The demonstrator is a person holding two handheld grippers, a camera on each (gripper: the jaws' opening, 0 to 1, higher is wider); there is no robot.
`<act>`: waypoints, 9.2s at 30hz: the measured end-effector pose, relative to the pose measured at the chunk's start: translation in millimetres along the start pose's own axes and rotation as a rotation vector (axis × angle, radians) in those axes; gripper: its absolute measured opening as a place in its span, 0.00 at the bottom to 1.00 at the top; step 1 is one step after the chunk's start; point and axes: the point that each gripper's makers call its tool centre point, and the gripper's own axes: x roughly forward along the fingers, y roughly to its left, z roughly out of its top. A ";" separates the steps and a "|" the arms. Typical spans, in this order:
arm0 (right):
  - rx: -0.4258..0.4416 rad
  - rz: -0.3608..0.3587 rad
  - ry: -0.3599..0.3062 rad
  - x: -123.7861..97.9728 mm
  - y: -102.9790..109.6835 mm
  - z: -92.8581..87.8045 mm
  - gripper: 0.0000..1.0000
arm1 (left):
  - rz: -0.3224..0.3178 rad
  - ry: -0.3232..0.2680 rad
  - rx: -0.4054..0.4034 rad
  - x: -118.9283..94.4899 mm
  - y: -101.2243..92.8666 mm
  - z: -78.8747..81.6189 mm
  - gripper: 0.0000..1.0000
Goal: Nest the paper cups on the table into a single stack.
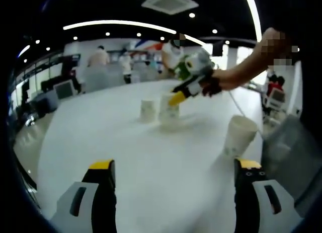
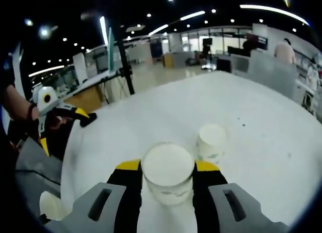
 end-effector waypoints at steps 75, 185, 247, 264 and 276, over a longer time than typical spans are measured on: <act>0.051 -0.072 -0.202 -148.3 66.1 51.1 0.35 | -0.051 -0.050 0.055 -4.9 -29.2 54.0 0.93; 0.322 0.008 -0.441 -201.9 142.7 77.3 0.35 | -0.099 -0.108 -0.012 -9.5 -46.4 56.8 0.89; 0.345 0.065 -0.477 -197.1 160.8 88.8 0.35 | -0.523 -0.349 -0.378 -8.0 -155.6 159.7 0.72; 0.350 0.108 -0.509 -197.4 173.1 91.1 0.35 | -0.581 -0.426 -0.441 -15.3 -159.9 188.6 0.62; 0.352 0.139 -0.530 -200.7 178.1 94.3 0.35 | -0.590 -0.471 -0.496 -22.8 -153.5 193.4 0.52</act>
